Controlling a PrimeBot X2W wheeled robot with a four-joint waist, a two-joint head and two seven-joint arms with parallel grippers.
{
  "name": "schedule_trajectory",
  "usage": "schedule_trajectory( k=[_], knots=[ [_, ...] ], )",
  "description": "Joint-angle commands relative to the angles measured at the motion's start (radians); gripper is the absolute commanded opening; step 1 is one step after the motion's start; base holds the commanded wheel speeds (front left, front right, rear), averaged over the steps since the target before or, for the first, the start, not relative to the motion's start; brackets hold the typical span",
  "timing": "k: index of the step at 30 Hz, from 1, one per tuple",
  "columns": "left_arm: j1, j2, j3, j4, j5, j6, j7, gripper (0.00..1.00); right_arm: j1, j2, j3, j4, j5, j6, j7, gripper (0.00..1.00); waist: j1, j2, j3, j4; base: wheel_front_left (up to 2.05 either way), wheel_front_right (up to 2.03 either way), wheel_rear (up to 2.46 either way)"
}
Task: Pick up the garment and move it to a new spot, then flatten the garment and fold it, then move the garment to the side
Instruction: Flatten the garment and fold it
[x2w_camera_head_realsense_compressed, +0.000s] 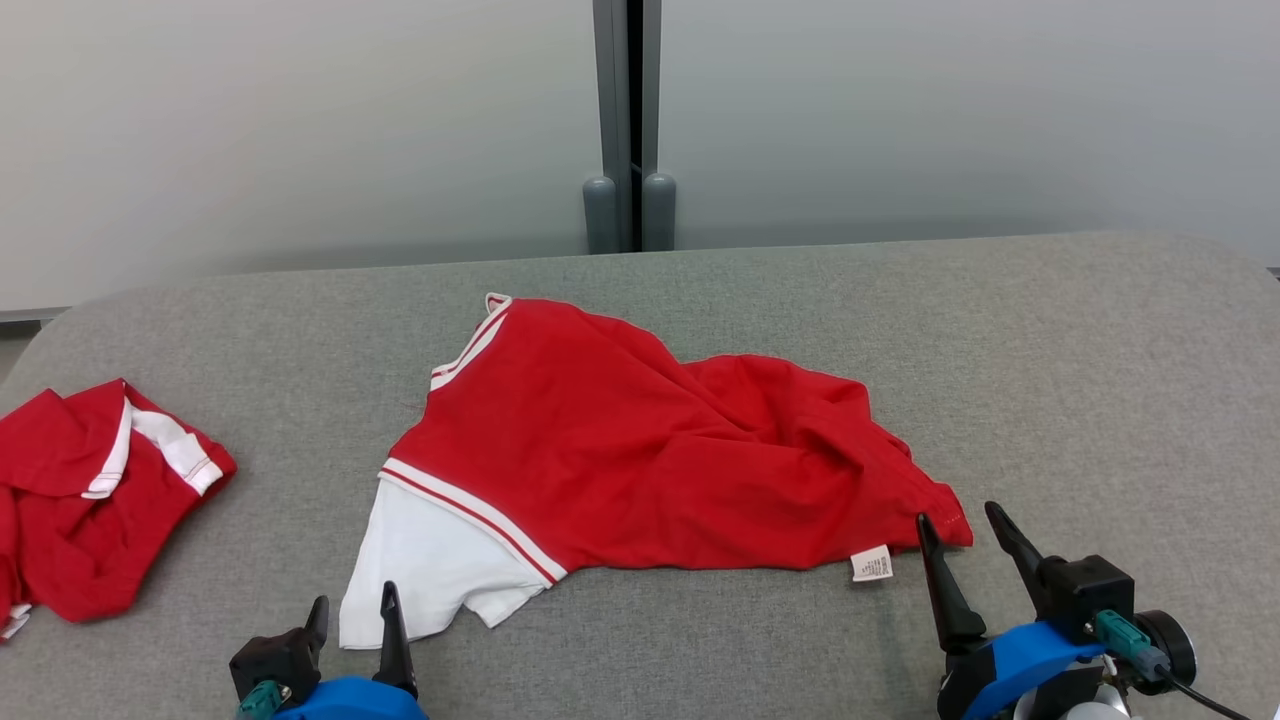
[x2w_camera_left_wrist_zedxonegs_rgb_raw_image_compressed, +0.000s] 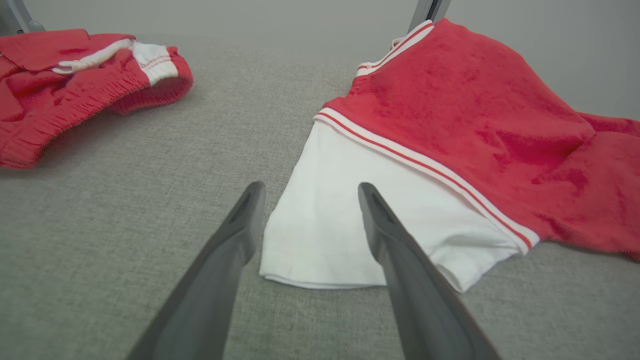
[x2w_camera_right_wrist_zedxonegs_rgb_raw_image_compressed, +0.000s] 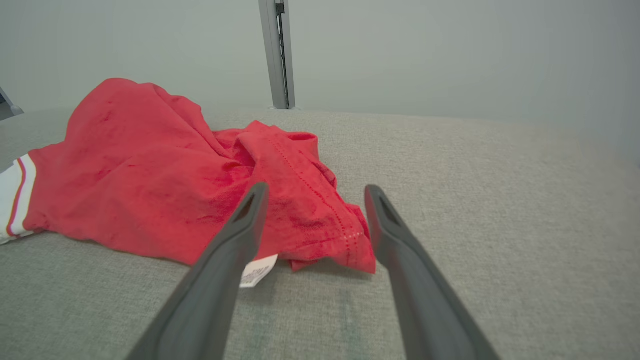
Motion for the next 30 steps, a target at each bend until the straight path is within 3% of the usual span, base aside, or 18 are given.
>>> schedule_trajectory(
  k=[1,10,19,20,21,22,30],
  knots=[
    [-0.015,0.001,0.003,0.009,-0.011,-0.005,-0.001,1.0,-0.003,-0.001,0.001,0.004,-0.002,0.0,-0.004,1.0,0.0,0.0,0.003,-0.004,0.0,0.0,0.0],
    [-0.033,0.001,0.026,0.082,-0.055,-0.001,0.0,1.0,-0.013,-0.001,0.011,0.011,0.012,0.0,-0.004,1.0,0.0,0.0,0.02,-0.013,0.0,0.0,0.0],
    [-0.079,-0.001,0.015,0.216,-0.123,-0.026,0.005,1.0,-0.035,-0.001,0.011,0.006,0.017,0.0,-0.004,1.0,0.0,0.0,0.062,-0.028,0.0,0.0,0.0],
    [-0.085,-0.003,0.009,0.233,-0.13,-0.025,0.007,0.57,-0.037,-0.001,0.009,0.008,0.013,0.0,-0.004,1.0,0.0,0.0,0.066,-0.031,0.0,0.0,0.0],
    [-0.091,-0.004,0.002,0.244,-0.134,-0.025,0.008,0.43,-0.039,-0.001,0.007,0.01,0.01,0.0,-0.004,1.0,0.0,0.0,0.069,-0.033,0.0,0.0,0.0],
    [-0.095,-0.006,-0.008,0.257,-0.138,-0.029,0.008,0.0,-0.042,-0.001,0.003,0.014,0.007,0.0,-0.004,1.0,0.0,0.0,0.071,-0.035,0.0,0.0,0.0],
    [-0.111,-0.008,-0.053,0.278,-0.156,-0.039,0.008,0.0,-0.058,0.0,-0.022,0.069,0.002,0.0,-0.004,1.0,0.0,0.0,0.08,-0.032,0.0,0.0,0.0]
  ],
)
